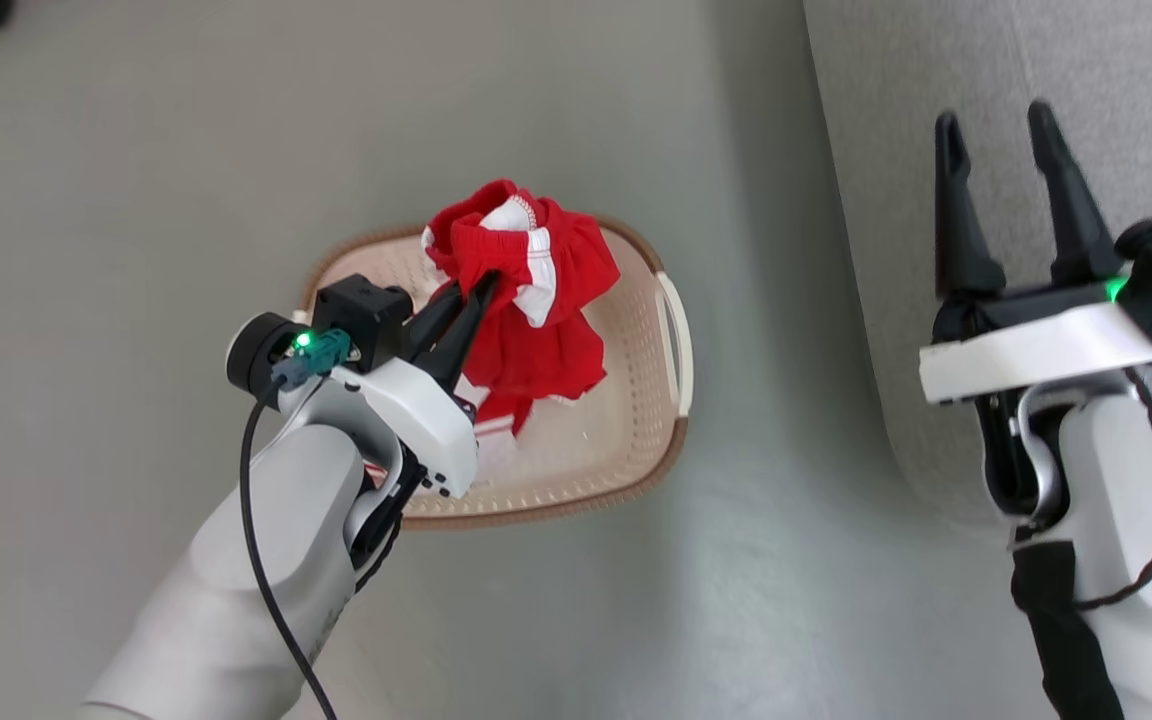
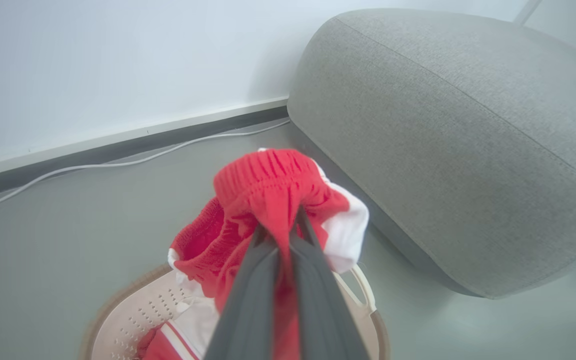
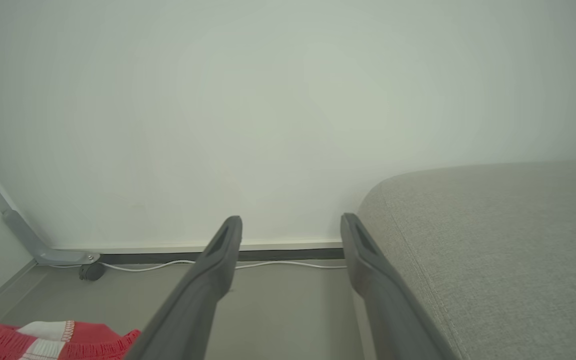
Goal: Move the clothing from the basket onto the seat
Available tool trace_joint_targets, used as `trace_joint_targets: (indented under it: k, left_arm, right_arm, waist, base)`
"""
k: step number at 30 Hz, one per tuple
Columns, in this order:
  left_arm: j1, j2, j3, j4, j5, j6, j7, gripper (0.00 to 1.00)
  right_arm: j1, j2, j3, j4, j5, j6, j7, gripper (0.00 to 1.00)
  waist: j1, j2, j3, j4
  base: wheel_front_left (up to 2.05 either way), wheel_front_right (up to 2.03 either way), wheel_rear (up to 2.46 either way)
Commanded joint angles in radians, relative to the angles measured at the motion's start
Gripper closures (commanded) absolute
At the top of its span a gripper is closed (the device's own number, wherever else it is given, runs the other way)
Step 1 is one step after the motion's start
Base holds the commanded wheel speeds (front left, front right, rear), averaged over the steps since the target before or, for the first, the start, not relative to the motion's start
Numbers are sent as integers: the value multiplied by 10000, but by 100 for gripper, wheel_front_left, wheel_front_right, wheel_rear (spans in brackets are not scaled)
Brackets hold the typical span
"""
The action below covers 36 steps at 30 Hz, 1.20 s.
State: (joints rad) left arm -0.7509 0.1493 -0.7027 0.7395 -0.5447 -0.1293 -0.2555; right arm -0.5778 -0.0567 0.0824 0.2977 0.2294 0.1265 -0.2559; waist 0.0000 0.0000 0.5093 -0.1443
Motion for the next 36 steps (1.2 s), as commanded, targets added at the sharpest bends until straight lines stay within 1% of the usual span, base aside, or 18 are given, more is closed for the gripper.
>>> trace_joint_targets:
  k: [1, 4, 7, 13, 17, 23, 30, 33, 36]
  left_arm:
    - [212, 171, 475, -407, 193, 1, -62, 100]
    - [452, 115, 842, -837, 428, -7, -62, 100]
    - [540, 96, 977, -1390, 582, -10, -62, 100]
    - [328, 274, 830, -2499, 672, -11, -62, 100]
    - [45, 370, 708, -3282, 496, -12, -62, 100]
    - [-492, 619, 328, -3997, 428, -12, -62, 100]
    - [-1126, 896, 188, -4278, 339, -13, -62, 100]
    - [-1260, 964, 63, -4281, 318, -13, -62, 100]
    - [-1299, 995, 35, -4266, 260, -13, -62, 100]
  right_arm:
    - [382, 64, 138, -117, -66, 42, -59, 0]
    - [718, 64, 94, 57, -113, 42, -59, 0]
    - [1017, 64, 83, 236, -229, 42, -59, 0]
    - [1397, 64, 24, 499, -261, 42, -59, 0]
    - [1624, 64, -14, 622, -238, 42, -59, 0]
    - [1881, 64, 0, 715, -210, 42, -59, 0]
    - [1979, 64, 66, 722, -103, 42, -59, 0]
    - [1899, 64, 357, 493, 52, 42, -59, 0]
    - [1796, 64, 822, 11, 339, 42, -59, 0]
  waist:
    - [0, 0, -955, 474]
    - [0, 0, -1509, 643]
    - [0, 0, -1964, 858]
    - [0, 0, -2628, 1185]
    - [0, 0, -2967, 1364]
    - [0, 0, -3243, 1502]
    - [0, 0, -3352, 1461]
    - [0, 0, -3306, 1422]
    - [0, 0, -3306, 1377]
  base:
    - [0, 0, 0]
    - [0, 0, 0]
    - [0, 0, 0]
    - [0, 0, 0]
    - [0, 0, 0]
    - [0, 0, 0]
    - [0, 0, 0]
    - [0, 0, 0]
    - [0, 0, 0]
